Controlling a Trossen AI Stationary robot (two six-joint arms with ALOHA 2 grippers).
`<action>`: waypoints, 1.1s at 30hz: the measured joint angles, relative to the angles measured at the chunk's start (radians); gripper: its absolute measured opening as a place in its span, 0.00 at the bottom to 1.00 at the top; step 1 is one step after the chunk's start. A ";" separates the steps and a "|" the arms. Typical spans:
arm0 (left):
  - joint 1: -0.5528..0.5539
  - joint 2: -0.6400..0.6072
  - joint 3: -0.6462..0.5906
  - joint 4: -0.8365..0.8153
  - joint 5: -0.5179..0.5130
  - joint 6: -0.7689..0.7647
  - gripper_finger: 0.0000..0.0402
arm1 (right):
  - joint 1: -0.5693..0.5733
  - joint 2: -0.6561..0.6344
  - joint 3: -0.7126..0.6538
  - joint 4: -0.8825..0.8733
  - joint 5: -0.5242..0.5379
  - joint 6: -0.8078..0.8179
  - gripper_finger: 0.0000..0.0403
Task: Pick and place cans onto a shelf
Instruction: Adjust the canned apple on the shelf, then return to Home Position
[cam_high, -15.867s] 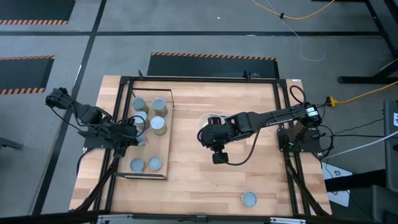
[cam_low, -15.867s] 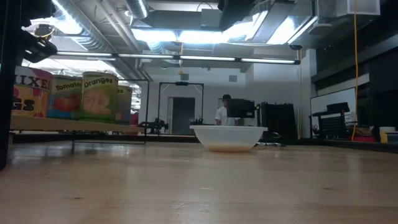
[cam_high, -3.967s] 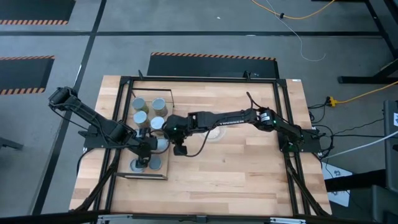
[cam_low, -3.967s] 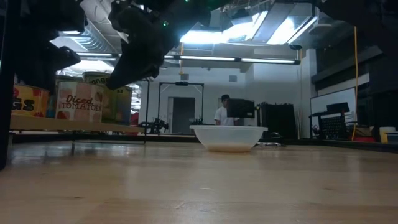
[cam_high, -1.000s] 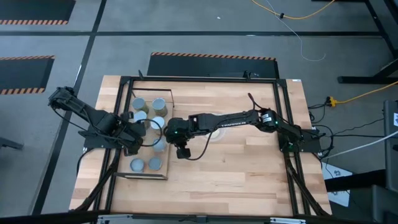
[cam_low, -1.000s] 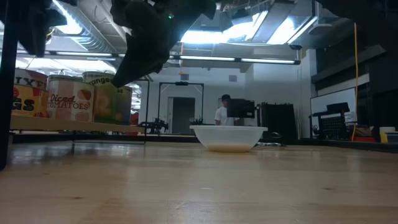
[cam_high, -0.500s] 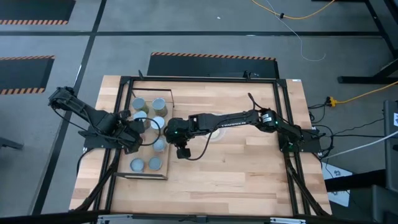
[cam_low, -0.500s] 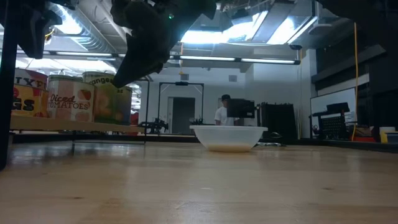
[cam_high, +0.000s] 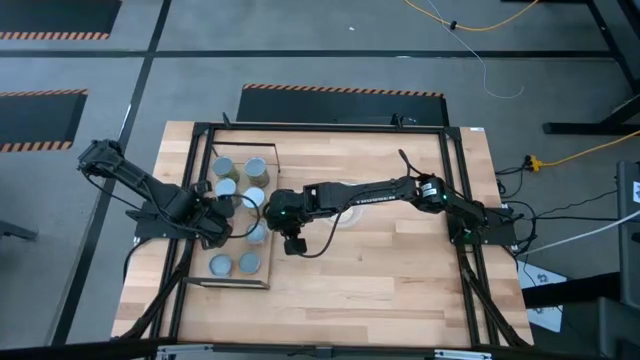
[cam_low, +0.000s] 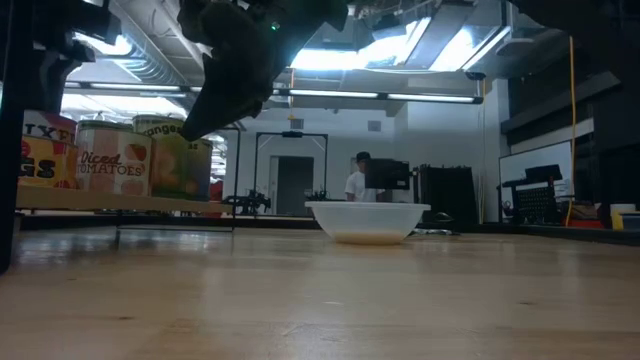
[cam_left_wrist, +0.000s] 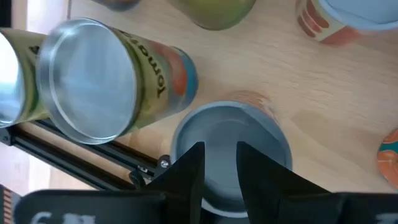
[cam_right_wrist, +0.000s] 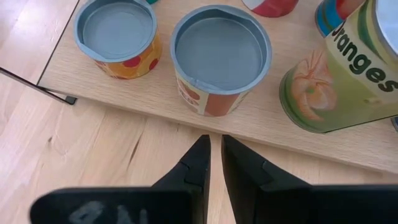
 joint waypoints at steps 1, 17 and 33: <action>0.000 0.000 -0.004 0.008 0.005 0.000 0.21 | 0.000 0.000 0.000 0.000 0.000 0.000 0.11; 0.000 0.000 -0.002 0.096 0.026 0.011 0.21 | 0.000 0.000 0.000 0.000 0.000 0.001 0.11; 0.015 -0.012 0.138 0.484 -0.103 0.570 0.21 | 0.002 -0.075 0.002 -0.115 0.000 0.010 0.11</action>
